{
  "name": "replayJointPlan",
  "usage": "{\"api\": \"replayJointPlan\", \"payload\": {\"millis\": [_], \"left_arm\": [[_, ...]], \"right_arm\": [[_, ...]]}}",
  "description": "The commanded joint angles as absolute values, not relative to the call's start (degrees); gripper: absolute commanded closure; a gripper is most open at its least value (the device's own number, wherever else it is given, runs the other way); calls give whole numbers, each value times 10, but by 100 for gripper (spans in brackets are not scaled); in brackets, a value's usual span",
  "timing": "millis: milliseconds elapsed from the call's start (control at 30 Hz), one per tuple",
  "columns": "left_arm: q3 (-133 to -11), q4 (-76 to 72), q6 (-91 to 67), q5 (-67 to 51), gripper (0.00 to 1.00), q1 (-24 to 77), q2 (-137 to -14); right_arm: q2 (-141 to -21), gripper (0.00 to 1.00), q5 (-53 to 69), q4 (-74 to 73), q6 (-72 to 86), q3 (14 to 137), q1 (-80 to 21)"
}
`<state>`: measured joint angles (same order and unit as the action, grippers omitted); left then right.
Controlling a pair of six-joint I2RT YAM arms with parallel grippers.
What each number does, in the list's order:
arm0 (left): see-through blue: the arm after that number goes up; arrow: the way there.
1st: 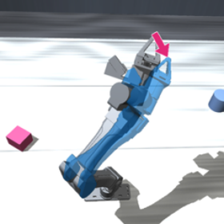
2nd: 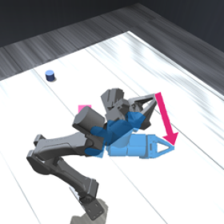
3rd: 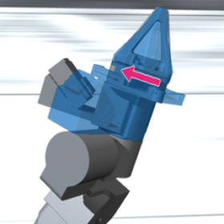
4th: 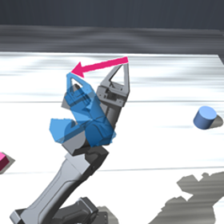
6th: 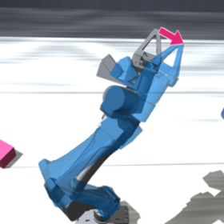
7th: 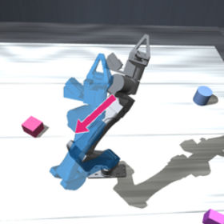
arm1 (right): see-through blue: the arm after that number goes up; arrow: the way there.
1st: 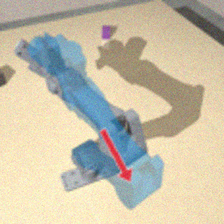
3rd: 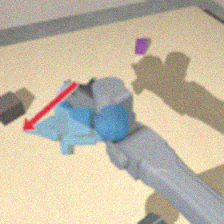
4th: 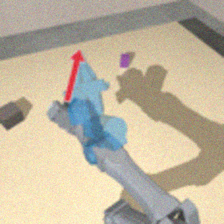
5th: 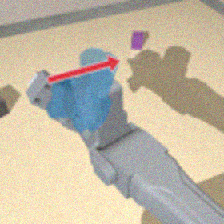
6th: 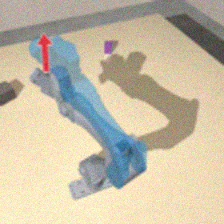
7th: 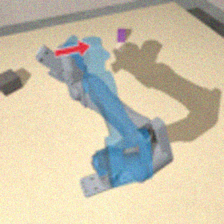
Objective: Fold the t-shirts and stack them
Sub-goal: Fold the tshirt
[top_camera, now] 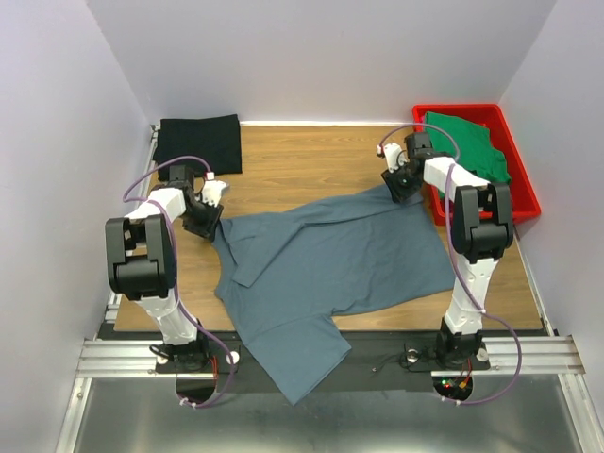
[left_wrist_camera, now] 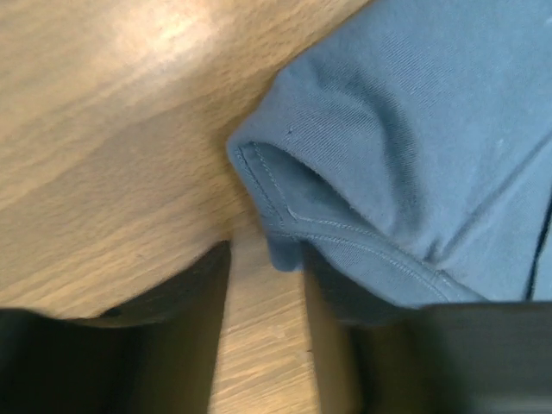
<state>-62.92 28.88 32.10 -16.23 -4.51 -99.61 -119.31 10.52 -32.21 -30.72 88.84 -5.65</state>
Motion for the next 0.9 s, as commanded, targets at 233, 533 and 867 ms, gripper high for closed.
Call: {"api": "replayJointPlan", "payload": {"millis": [233, 533, 867], "left_arm": [[-744, 279, 310, -91, 100, -84, -1115], [-993, 369, 324, -96, 99, -86, -1242], [-958, 446, 411, -265, 54, -103, -1065]], "right_arm": [[-1197, 59, 67, -344, -264, 895, -56], [-1201, 55, 107, -375, -186, 909, -69], [-1139, 48, 134, -397, -177, 961, -67]]}}
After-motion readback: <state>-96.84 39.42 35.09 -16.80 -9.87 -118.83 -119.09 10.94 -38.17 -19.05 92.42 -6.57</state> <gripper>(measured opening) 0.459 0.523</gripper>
